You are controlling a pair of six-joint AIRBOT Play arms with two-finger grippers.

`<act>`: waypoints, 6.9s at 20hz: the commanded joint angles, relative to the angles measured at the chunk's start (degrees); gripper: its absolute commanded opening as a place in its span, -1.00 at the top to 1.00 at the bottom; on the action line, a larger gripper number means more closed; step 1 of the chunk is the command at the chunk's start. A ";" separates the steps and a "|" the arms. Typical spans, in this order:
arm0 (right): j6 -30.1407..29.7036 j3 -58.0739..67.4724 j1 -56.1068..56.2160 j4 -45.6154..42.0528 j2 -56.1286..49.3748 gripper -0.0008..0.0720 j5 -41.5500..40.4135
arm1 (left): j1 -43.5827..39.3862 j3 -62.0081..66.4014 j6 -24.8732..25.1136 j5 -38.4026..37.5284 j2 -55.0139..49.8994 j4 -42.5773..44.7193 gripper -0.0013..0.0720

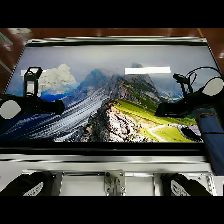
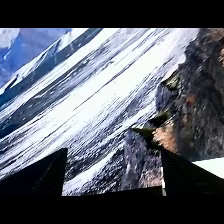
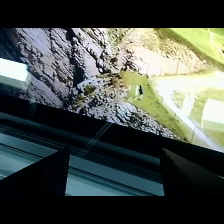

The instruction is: Fold the shirts.

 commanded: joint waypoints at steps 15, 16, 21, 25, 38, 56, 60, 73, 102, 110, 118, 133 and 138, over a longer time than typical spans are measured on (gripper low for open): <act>4.83 -0.02 0.02 2.36 0.04 -0.88 -4.96 | 24.13 52.24 2.84 -1.81 -56.92 0.42 -0.86; 4.85 -0.02 0.02 2.49 0.04 -0.88 -4.81 | 24.50 52.30 2.86 -0.85 -58.69 -0.61 -0.86; 4.74 -0.02 0.02 3.58 0.04 -0.88 -4.39 | 24.59 52.30 2.86 11.15 -63.45 -3.34 -0.86; 4.76 -0.02 0.02 3.61 0.04 -0.88 -4.31 | 24.76 52.28 1.64 17.33 -65.83 -3.34 -0.86; 3.30 -0.02 0.02 4.26 0.04 -0.88 -11.04 | 26.45 54.21 2.19 17.40 -62.58 -20.41 0.87; 5.11 21.05 0.02 -1.60 11.82 -0.69 11.15 | -14.40 47.45 13.94 -10.60 -10.73 -20.81 0.87; 7.34 14.82 0.02 -1.09 11.82 -0.68 11.78 | -25.09 28.74 8.52 0.02 -13.57 -20.85 0.87; 3.61 -8.76 -0.50 -0.79 11.85 -0.88 -2.08 | -14.58 18.97 4.81 -3.65 -25.90 -24.33 -1.00; 1.99 -27.17 -10.93 16.31 11.96 -0.87 1.75 | -12.33 -8.41 22.23 17.92 -40.06 -71.25 0.10; 1.95 -33.83 7.54 16.72 11.93 -0.88 -8.35 | -12.00 -8.35 25.27 14.75 -39.56 -70.14 0.87; 13.51 -32.74 17.29 12.61 7.61 0.80 -29.94 | -9.70 -5.60 28.94 14.69 -29.59 -65.55 0.87; 2.80 31.71 17.11 -0.81 27.12 0.81 -13.99 | -0.70 45.72 30.69 7.26 3.13 -36.46 0.87; 3.61 32.17 17.11 -18.16 26.05 0.81 5.55 | -0.70 42.66 22.36 -17.35 3.93 -8.28 0.87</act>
